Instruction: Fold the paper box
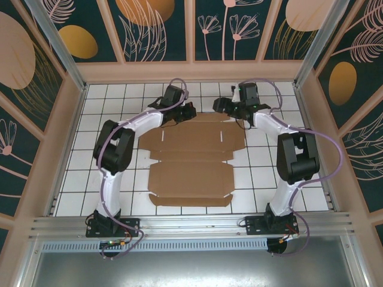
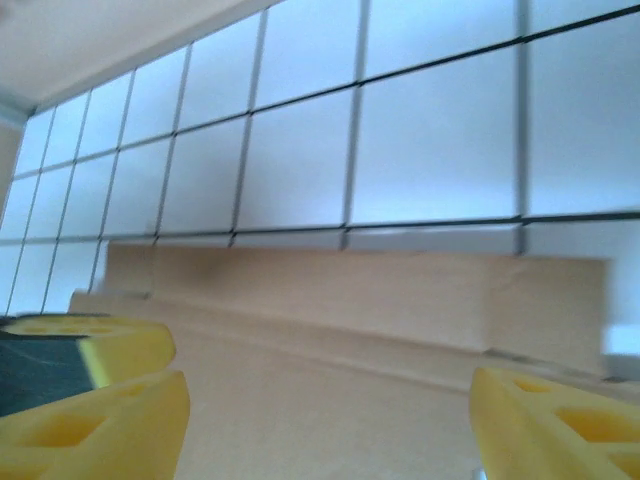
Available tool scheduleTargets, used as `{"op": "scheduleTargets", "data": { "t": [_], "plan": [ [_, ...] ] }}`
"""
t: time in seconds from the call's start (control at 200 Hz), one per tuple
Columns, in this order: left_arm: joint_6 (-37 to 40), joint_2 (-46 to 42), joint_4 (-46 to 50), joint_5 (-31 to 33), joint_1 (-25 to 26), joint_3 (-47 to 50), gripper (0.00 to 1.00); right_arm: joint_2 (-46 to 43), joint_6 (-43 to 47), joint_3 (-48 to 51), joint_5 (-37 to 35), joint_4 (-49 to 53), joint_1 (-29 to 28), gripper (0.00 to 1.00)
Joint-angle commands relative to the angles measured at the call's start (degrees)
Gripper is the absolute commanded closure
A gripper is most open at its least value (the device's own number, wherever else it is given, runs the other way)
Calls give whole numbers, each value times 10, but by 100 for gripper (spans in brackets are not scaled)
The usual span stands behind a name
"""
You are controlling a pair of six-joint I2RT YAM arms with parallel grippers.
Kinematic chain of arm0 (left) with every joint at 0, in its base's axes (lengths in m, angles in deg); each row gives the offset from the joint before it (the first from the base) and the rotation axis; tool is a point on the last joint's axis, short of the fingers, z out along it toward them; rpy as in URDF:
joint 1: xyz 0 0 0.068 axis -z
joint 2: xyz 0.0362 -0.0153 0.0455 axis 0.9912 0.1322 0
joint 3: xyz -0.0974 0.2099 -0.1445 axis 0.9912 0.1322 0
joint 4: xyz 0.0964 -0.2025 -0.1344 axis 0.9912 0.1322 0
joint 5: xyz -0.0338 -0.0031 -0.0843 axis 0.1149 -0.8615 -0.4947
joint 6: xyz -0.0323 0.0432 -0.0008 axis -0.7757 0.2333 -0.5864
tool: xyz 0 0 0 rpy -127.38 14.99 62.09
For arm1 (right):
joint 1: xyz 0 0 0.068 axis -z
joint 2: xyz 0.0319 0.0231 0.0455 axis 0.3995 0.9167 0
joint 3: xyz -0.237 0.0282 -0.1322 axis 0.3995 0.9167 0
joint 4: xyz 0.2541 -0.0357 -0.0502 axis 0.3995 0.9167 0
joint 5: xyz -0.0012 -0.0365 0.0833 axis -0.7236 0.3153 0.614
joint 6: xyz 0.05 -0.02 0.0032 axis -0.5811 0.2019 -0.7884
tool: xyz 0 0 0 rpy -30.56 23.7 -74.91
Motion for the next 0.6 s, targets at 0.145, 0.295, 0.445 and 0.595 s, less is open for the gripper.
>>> {"op": "scheduleTargets", "data": {
  "t": [0.145, 0.295, 0.445, 0.595],
  "plan": [
    [11, 99, 70, 1, -8, -70, 100, 75, -19, -48, 1, 17, 32, 23],
    [14, 125, 77, 4, -11, -84, 100, 112, -7, -79, -22, 41, 36, 23],
    [18, 134, 76, 5, -14, -76, 100, 139, -5, -102, -32, 56, 42, 22],
    [17, 133, 67, 3, -14, -56, 100, 170, -7, -130, -13, 67, 45, 22]
  ]
}}
